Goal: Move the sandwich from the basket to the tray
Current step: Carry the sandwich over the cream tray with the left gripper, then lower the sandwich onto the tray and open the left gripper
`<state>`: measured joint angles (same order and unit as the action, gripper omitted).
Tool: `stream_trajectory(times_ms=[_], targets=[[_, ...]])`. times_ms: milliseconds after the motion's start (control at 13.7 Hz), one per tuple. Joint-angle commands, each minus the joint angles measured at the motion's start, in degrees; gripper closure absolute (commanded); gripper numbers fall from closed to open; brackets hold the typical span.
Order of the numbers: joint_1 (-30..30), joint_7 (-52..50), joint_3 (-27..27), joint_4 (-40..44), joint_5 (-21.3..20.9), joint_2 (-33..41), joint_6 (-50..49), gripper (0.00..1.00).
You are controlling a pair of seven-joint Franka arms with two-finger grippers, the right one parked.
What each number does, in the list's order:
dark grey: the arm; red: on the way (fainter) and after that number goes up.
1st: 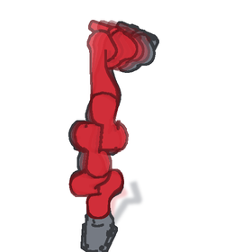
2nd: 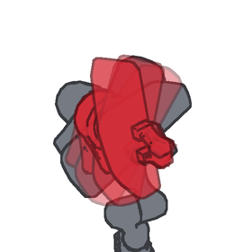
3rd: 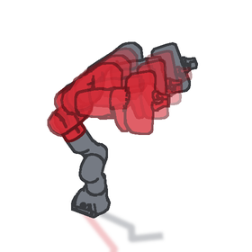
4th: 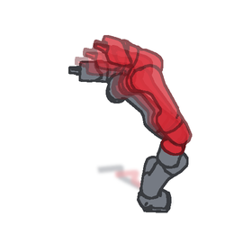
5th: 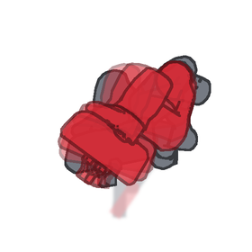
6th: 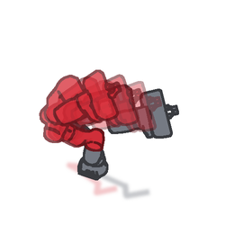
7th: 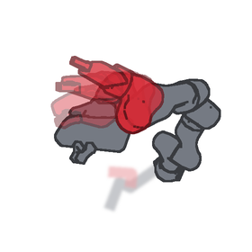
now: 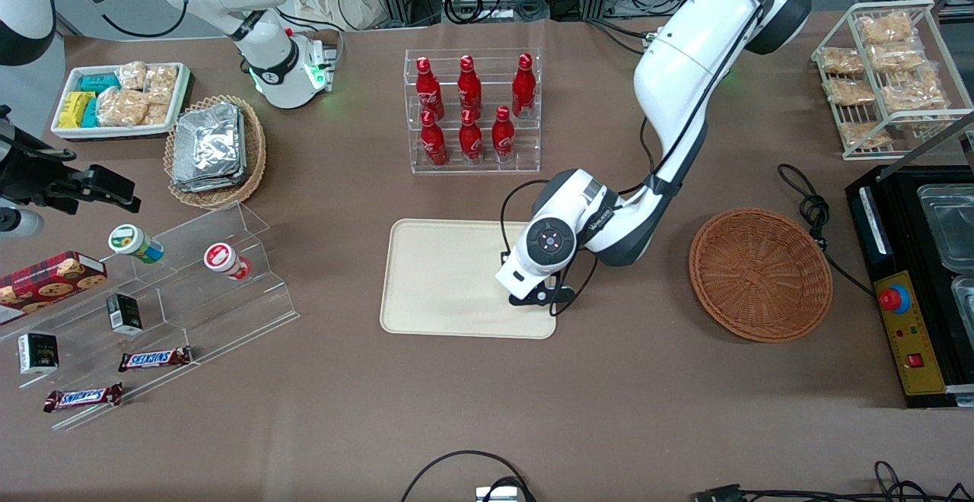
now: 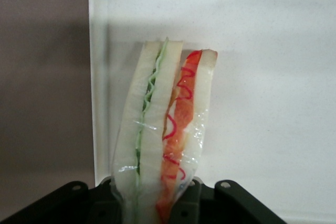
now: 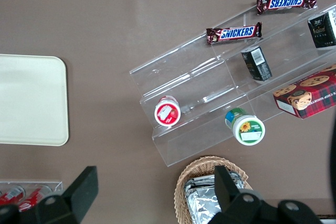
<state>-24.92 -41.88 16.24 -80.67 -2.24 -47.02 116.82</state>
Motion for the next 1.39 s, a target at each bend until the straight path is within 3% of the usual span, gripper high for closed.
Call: stream_trajectory(times_ms=[0, 219, 292, 365, 730, 1314], targets=[[-0.48, -1.10, -0.51, 0.69, -0.14, -0.44, -0.19, 0.80], [-0.48, -1.02, -0.68, 0.42, -0.22, -0.36, -0.27, 0.44], [-0.31, -0.84, -0.68, 0.42, -0.66, -0.18, -0.54, 0.08], [-0.13, -0.75, -0.68, 0.42, -0.75, -0.01, -0.80, 0.00], [0.13, -0.75, -0.95, 0.08, -0.84, 2.53, -3.17, 0.00], [0.31, 2.67, -4.55, -25.23, -0.67, 26.69, 1.31, 0.00]])
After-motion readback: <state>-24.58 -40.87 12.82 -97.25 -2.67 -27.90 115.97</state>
